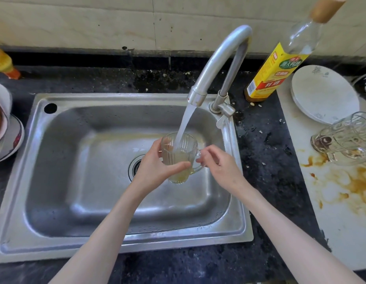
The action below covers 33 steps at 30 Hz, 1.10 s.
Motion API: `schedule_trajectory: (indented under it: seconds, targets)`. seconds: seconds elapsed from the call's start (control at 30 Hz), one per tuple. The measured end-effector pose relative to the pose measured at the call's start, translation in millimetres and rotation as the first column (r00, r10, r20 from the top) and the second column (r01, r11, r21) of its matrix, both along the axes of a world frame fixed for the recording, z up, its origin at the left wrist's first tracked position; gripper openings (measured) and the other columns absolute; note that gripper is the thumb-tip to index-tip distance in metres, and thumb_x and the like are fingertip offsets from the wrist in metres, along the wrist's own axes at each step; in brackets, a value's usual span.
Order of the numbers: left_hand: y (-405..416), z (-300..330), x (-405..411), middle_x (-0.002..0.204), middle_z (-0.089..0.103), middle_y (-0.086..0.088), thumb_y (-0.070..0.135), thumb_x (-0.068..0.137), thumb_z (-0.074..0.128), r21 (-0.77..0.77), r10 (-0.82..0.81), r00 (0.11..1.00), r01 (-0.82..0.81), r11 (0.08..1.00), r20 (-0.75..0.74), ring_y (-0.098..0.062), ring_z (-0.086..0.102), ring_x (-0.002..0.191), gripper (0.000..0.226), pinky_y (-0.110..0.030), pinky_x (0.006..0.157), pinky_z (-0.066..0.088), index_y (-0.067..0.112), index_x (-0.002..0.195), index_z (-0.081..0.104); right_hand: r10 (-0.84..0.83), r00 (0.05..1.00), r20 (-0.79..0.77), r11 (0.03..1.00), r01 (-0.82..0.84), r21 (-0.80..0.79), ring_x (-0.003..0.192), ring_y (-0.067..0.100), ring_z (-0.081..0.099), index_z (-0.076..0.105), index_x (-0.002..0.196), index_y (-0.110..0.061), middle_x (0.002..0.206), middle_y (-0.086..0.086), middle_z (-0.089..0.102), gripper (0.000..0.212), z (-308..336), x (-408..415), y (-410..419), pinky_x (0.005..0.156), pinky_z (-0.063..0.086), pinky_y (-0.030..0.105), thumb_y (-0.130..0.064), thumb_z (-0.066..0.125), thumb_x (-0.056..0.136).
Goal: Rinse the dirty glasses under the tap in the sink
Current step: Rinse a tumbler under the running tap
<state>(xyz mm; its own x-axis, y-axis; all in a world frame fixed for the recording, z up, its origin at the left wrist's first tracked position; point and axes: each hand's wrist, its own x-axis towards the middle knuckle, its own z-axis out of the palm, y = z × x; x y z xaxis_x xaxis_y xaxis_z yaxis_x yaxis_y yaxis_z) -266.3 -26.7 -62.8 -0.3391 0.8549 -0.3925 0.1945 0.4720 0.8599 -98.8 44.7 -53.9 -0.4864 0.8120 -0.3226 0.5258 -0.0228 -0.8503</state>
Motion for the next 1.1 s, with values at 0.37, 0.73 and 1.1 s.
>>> schedule_trajectory:
  seconds: [0.37,0.73,1.1]
  targets:
    - [4.3,10.4,-6.3,0.08,0.073,0.001,0.053,0.094,0.036,-0.249,0.166,0.937,-0.09,0.964,0.306,-0.014,0.069,0.077,0.048,-0.029,0.072,0.052,0.018,0.094,0.069,-0.226,0.967,0.116,0.824,0.254,-0.507,0.038,0.016,0.06,0.05,0.079,-0.006,0.069,0.013,0.064,0.034,22.0,-37.2,17.2,0.038,0.045,0.02,-0.033,0.042,0.098]
    - [-6.7,12.8,7.5,0.105,0.059,0.012,0.035,0.096,0.044,0.024,-0.052,0.997,0.053,0.998,-0.054,-0.002,0.057,0.087,0.037,-0.005,0.077,0.041,0.02,0.13,0.043,-0.488,0.872,0.033,0.711,0.419,-0.564,0.041,0.011,0.059,0.055,0.083,-0.012,0.074,0.01,0.064,0.03,10.7,-41.5,15.1,0.044,0.051,0.019,-0.031,0.04,0.1]
    - [11.0,-4.6,13.1,0.113,0.05,0.002,0.032,0.101,0.028,0.036,-0.105,0.99,0.109,0.993,-0.096,-0.019,0.052,0.105,0.036,-0.024,0.081,0.035,0.012,0.129,0.04,-0.435,0.896,0.089,0.802,0.43,-0.414,0.042,0.015,0.05,0.057,0.086,-0.004,0.072,0.018,0.061,0.034,-3.9,-44.1,0.0,0.041,0.04,0.024,-0.029,0.039,0.1]
